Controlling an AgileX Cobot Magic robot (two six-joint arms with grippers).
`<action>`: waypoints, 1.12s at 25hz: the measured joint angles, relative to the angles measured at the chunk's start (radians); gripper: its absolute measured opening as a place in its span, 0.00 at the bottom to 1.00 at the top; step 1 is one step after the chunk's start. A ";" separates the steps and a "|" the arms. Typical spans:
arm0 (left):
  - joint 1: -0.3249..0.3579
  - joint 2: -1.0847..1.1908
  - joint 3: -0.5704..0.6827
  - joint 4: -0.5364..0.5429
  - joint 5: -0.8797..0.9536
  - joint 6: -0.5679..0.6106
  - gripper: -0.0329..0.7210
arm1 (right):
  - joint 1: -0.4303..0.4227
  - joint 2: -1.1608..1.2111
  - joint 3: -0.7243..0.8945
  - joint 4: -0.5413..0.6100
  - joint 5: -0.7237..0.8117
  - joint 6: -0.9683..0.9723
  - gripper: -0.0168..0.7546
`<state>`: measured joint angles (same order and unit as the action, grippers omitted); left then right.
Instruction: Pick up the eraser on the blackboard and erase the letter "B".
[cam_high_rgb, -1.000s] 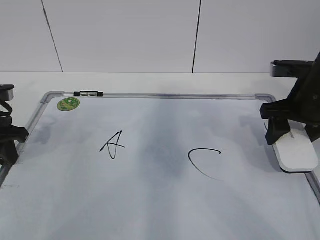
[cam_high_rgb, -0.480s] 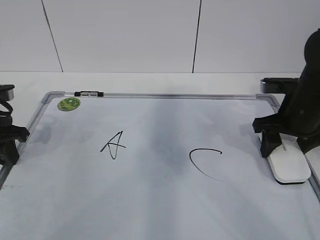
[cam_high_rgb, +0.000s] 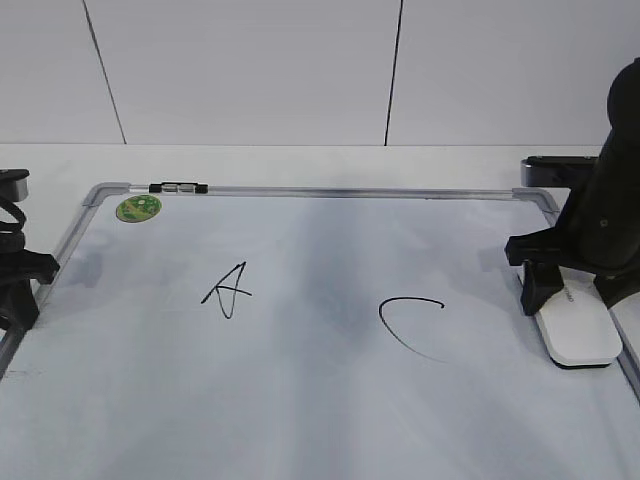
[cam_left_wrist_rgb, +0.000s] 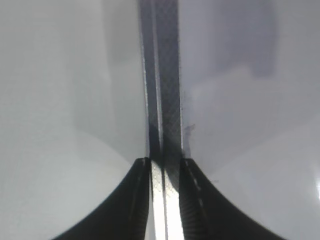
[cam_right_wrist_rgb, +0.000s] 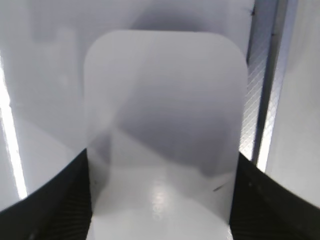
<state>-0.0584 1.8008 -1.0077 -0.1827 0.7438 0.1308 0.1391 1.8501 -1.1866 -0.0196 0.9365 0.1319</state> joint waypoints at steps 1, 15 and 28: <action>0.000 0.000 0.000 0.000 0.000 0.000 0.24 | 0.000 0.000 0.000 -0.002 0.002 0.002 0.71; 0.000 0.000 0.000 -0.006 0.000 0.000 0.24 | 0.000 0.000 0.000 -0.016 0.009 0.004 0.71; 0.000 0.000 0.000 -0.013 0.002 0.000 0.24 | 0.000 0.000 0.000 -0.083 0.017 0.033 0.79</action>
<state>-0.0584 1.8008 -1.0077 -0.1960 0.7458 0.1308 0.1391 1.8501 -1.1866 -0.1025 0.9532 0.1652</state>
